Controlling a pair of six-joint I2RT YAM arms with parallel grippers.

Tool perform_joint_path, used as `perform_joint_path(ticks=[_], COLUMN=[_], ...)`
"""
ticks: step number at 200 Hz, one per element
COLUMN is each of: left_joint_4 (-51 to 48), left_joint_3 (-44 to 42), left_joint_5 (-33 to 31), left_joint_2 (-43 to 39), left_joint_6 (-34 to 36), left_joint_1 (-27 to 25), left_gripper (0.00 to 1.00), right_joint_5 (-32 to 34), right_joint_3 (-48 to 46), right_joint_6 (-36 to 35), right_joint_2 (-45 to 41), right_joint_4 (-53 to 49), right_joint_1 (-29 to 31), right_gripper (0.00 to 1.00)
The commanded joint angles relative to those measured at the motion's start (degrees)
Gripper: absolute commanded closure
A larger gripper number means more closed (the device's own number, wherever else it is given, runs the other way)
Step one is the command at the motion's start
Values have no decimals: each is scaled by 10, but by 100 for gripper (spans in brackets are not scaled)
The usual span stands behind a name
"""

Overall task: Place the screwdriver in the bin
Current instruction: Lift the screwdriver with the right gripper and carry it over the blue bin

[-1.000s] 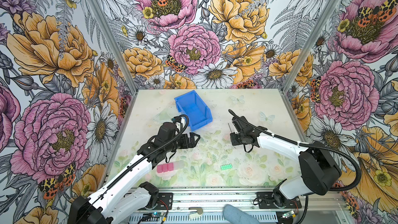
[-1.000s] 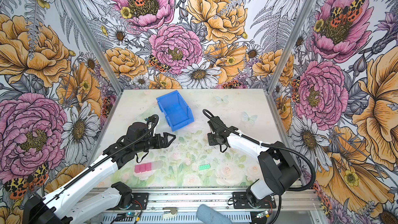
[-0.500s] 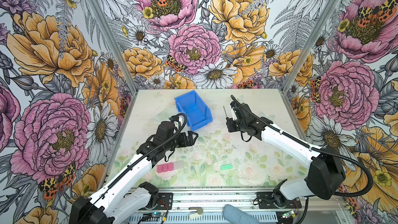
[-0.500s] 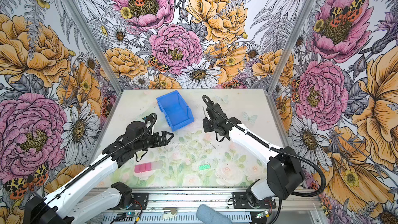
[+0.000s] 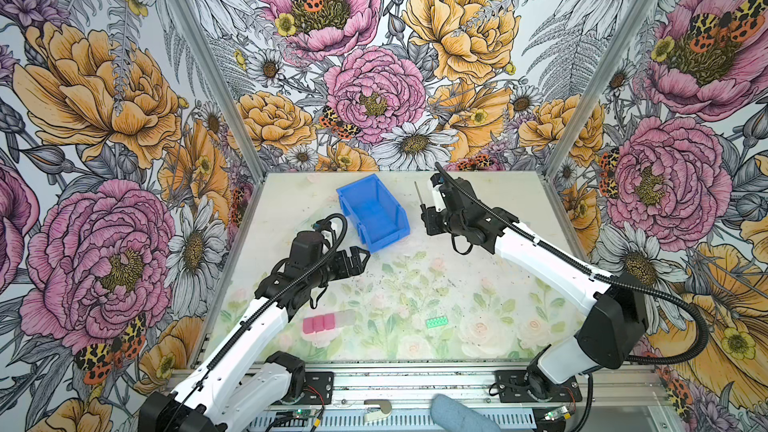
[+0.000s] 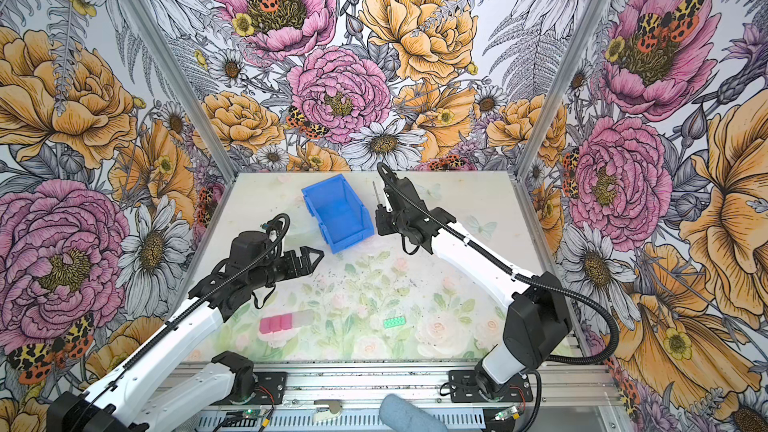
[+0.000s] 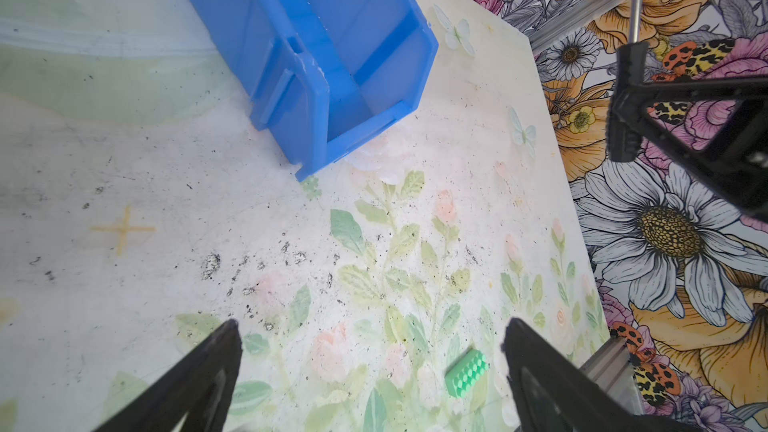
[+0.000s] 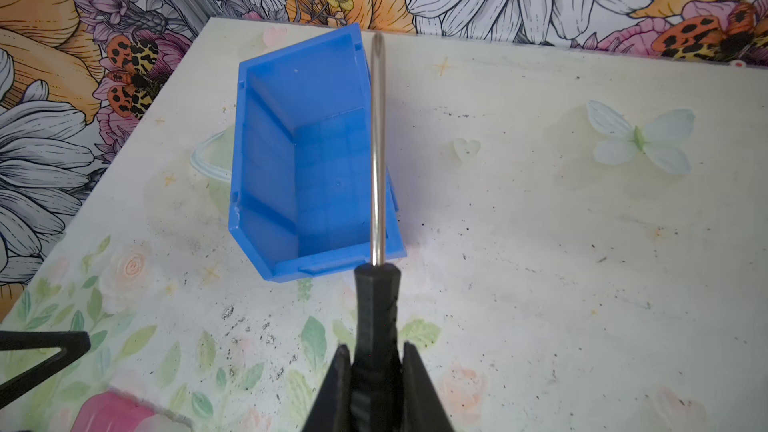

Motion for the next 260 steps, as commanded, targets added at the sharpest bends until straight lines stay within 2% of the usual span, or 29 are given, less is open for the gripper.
perform_joint_path(ticks=[1, 148, 198, 260], left_joint_4=[-8, -19, -32, -34], left_joint_3=[19, 35, 45, 47], left_joint_5=[14, 28, 38, 34], left_joint_2=[-15, -38, -42, -36], left_joint_6=[23, 51, 66, 70], left_joint_1=[14, 64, 95, 98], left_gripper=[1, 1, 1, 1], right_joint_5=[-5, -32, -41, -40], right_joint_3=[36, 203, 272, 321], right_joint_6=[-5, 45, 54, 59], right_joint_2=[24, 224, 299, 368], right_joint_4=[2, 23, 23, 23], right_joint_1=[12, 41, 41, 39], right_gripper=[100, 100, 100, 100])
